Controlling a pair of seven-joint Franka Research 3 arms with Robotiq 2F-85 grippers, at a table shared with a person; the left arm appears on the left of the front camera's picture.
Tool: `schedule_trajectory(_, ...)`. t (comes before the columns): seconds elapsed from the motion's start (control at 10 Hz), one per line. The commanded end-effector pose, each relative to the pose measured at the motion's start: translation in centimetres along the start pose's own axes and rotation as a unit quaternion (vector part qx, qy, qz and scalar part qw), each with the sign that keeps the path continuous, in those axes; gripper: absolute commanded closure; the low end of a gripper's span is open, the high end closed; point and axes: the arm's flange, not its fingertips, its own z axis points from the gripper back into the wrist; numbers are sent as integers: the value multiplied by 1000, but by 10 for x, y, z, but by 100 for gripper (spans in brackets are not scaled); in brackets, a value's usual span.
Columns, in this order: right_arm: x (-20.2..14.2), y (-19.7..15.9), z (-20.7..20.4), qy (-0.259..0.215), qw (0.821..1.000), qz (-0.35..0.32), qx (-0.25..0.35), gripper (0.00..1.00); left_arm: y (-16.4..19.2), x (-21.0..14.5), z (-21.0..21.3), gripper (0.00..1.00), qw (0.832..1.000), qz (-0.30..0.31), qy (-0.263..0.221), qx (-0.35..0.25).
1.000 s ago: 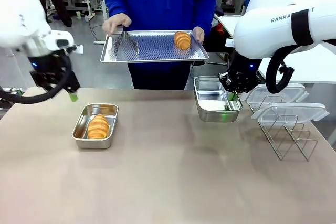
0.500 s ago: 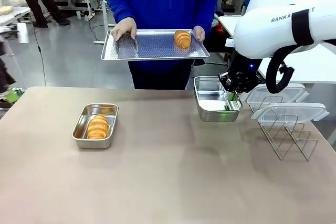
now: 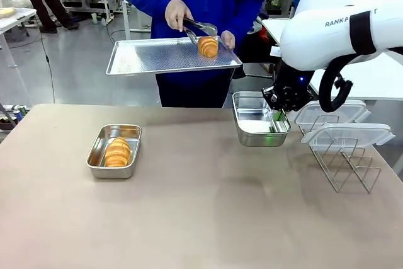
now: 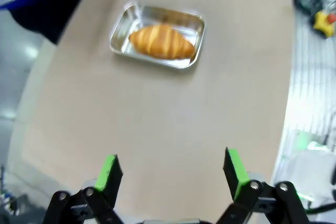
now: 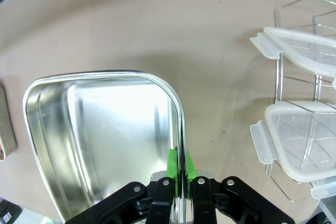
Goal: Place the bread in airtight containers.
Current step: Once an object is inside an Airtight Container , place the container in the center of the table.
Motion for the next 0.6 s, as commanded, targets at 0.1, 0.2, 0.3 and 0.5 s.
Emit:
schedule_trajectory(0.1, 1, 0, 4, -5, 1000, -1, 1, 96, 12, 4, -8, 0, 997, -13, -75, -27)
schedule_trajectory(0.2, 1, 0, 4, -5, 1000, -1, 1, 96, 0, 0, -3, 0, 1000, -1, -22, -9)
schedule_trajectory(0.3, 1, 0, 4, -5, 1000, -1, 1, 96, 0, 0, -3, 0, 1000, -1, -22, -9)
schedule_trajectory(0.5, 1, 0, 4, -5, 1000, -1, 1, 96, 0, 0, -3, 0, 1000, -1, -22, -9)
